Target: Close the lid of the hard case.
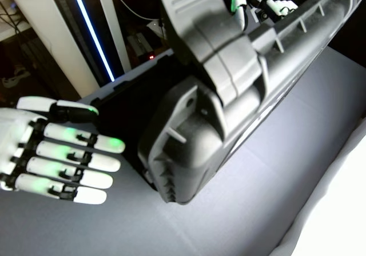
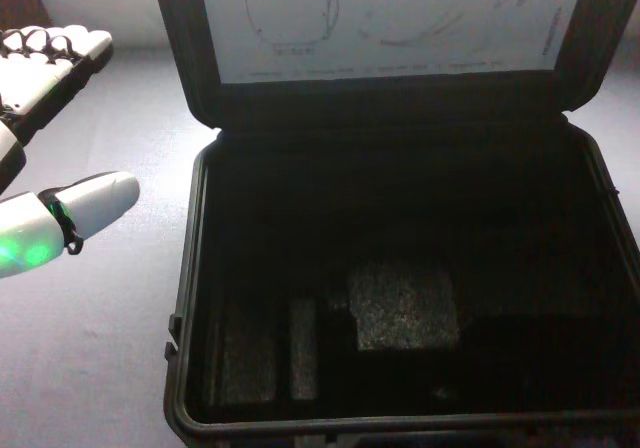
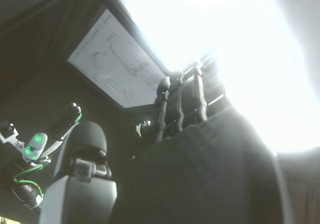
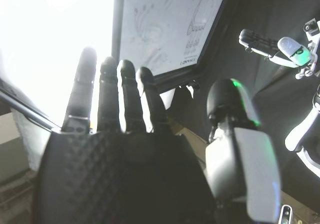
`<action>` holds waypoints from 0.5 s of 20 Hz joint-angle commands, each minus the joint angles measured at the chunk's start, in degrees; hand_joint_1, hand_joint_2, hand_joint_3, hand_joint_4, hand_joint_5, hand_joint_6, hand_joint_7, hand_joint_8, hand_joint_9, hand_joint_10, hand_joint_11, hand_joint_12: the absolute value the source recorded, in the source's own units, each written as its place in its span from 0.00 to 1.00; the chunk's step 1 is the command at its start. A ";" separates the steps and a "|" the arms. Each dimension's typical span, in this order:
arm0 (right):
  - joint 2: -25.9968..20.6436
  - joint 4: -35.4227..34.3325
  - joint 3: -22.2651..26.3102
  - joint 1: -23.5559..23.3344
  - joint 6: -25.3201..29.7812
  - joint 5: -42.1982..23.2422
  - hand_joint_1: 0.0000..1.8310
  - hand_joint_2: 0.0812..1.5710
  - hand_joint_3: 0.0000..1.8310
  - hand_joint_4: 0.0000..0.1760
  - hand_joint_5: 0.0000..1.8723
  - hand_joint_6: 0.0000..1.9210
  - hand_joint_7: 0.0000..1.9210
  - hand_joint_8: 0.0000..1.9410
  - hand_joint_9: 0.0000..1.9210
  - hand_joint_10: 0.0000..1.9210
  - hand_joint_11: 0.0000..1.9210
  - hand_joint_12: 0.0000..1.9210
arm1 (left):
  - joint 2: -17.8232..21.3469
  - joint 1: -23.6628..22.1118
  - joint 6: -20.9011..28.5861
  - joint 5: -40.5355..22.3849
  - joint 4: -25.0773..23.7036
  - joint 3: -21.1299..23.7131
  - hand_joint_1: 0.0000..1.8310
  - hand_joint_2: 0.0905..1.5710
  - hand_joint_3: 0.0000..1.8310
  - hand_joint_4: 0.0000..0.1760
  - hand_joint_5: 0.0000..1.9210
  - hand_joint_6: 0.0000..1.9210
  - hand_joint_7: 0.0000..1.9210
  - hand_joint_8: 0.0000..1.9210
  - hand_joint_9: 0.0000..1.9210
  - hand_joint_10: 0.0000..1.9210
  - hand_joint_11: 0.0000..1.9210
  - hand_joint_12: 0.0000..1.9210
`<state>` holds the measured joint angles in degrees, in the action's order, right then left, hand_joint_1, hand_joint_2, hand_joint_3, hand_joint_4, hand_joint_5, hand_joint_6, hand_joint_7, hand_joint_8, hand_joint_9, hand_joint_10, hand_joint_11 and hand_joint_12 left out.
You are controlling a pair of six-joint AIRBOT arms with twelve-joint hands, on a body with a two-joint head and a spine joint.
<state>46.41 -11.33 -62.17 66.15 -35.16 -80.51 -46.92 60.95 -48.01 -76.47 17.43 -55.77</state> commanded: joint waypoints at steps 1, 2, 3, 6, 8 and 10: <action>-0.08 -1.78 -0.32 -0.44 0.42 -6.10 0.07 0.73 0.01 0.00 0.04 0.00 0.03 0.00 0.01 0.00 0.00 0.01 | 0.15 -0.39 0.09 -6.80 0.33 -0.54 0.00 0.78 0.01 0.00 0.00 0.00 0.00 0.00 0.00 0.00 0.00 0.00; -0.01 -1.78 -0.44 -0.44 0.42 -5.82 0.07 0.73 0.00 0.00 0.05 0.00 0.03 0.00 0.01 0.00 0.01 0.02 | 0.13 -0.40 0.11 -6.70 0.36 -0.60 0.00 0.78 0.01 0.00 0.00 0.00 0.00 0.00 0.00 0.00 0.00 0.00; 0.10 -1.78 -0.61 -0.45 0.42 -5.57 0.07 0.72 0.00 0.00 0.05 0.00 0.03 0.00 0.01 0.00 0.02 0.02 | 0.13 -0.42 0.16 -6.55 0.39 -0.72 0.00 0.79 0.01 0.00 0.00 0.00 0.00 0.00 0.00 0.00 0.00 0.00; 0.51 -1.78 -1.35 -1.27 0.42 -3.96 0.03 0.75 0.01 0.05 0.04 0.00 0.04 0.00 0.03 0.00 0.03 0.02 | 0.10 -1.54 0.26 -5.03 0.63 -1.80 0.00 0.80 0.01 0.00 0.00 0.00 0.00 0.00 0.00 0.00 0.00 0.00; 0.96 -1.79 -2.59 -3.10 0.42 -1.86 0.03 0.76 0.01 0.21 0.04 0.00 0.04 0.00 0.02 0.00 0.01 0.01 | -0.50 -3.00 0.29 -2.98 1.01 -3.17 0.00 0.78 0.00 0.00 0.00 0.00 0.00 0.00 0.00 0.00 0.00 0.00; 1.64 -1.69 -4.78 -6.01 0.43 2.44 0.01 0.74 0.00 0.00 0.03 0.00 0.03 0.00 0.02 0.00 0.02 0.02 | -1.79 -4.98 0.32 -0.16 1.95 -5.35 0.00 0.77 0.00 0.00 0.00 0.00 0.00 0.00 0.00 0.00 0.00 0.00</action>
<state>48.38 -10.98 -66.76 60.31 -35.03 -72.69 -48.86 56.27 -47.79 -71.37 18.83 -61.06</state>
